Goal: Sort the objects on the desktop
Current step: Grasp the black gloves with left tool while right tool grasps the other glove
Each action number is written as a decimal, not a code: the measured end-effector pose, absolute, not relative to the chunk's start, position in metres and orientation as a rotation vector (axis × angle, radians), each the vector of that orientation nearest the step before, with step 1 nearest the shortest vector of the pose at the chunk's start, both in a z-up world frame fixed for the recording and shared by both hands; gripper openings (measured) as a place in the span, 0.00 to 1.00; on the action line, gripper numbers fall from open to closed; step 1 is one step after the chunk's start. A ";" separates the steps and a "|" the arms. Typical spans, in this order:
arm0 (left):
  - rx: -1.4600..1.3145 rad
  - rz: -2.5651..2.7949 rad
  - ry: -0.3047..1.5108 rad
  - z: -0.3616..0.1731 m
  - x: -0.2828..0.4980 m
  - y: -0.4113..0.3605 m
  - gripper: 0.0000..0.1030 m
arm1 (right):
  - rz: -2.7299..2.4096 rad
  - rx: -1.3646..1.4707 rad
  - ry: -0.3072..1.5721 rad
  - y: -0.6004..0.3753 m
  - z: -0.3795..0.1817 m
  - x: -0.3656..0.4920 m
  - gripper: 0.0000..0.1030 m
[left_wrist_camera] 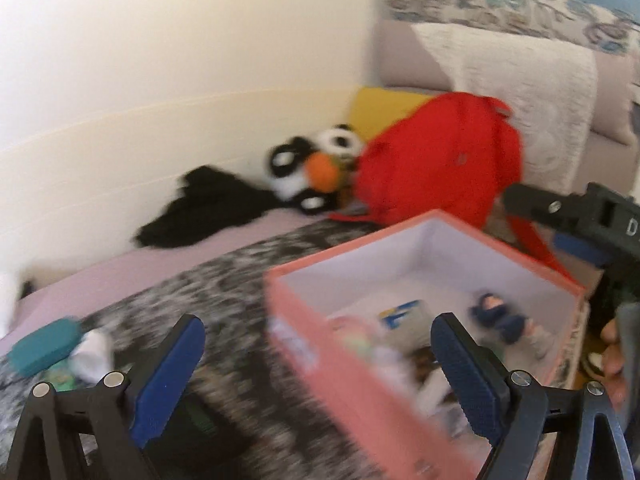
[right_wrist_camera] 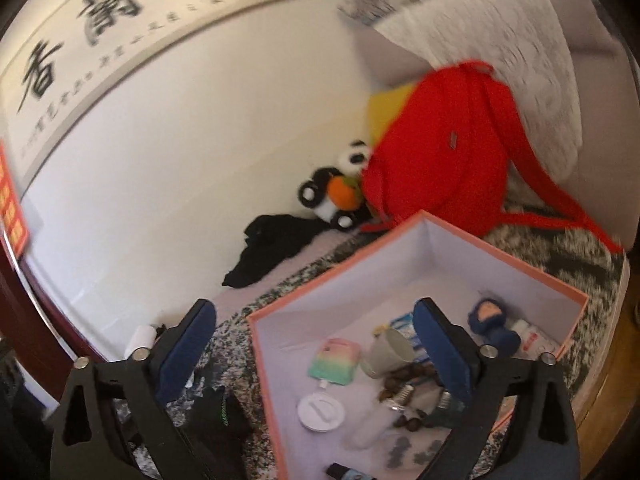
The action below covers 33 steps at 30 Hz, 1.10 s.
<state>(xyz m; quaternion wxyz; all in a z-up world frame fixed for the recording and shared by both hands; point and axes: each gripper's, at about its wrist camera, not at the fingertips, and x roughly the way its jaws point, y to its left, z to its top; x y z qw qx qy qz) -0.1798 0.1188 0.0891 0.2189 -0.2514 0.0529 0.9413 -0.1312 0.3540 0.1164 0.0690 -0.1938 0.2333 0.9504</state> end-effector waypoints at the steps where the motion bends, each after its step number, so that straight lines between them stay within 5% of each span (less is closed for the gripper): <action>1: -0.706 2.630 0.139 0.087 -0.178 0.104 0.92 | 2.878 -0.585 0.663 0.341 0.117 -0.134 1.00; 9: -0.944 2.832 0.101 0.026 -0.162 -0.050 0.93 | 3.057 -0.824 0.303 0.205 0.087 -0.164 1.00; 16: -1.197 2.869 0.059 -0.043 -0.156 -0.142 0.93 | 3.046 -1.272 0.187 0.117 0.016 -0.196 0.99; 22: -1.283 2.787 0.006 -0.072 -0.169 -0.144 0.93 | 2.970 -1.559 0.111 0.071 -0.038 -0.218 0.99; 33: -1.281 2.635 0.145 -0.094 -0.202 -0.089 0.93 | 2.840 -1.577 -0.051 0.056 -0.075 -0.261 0.99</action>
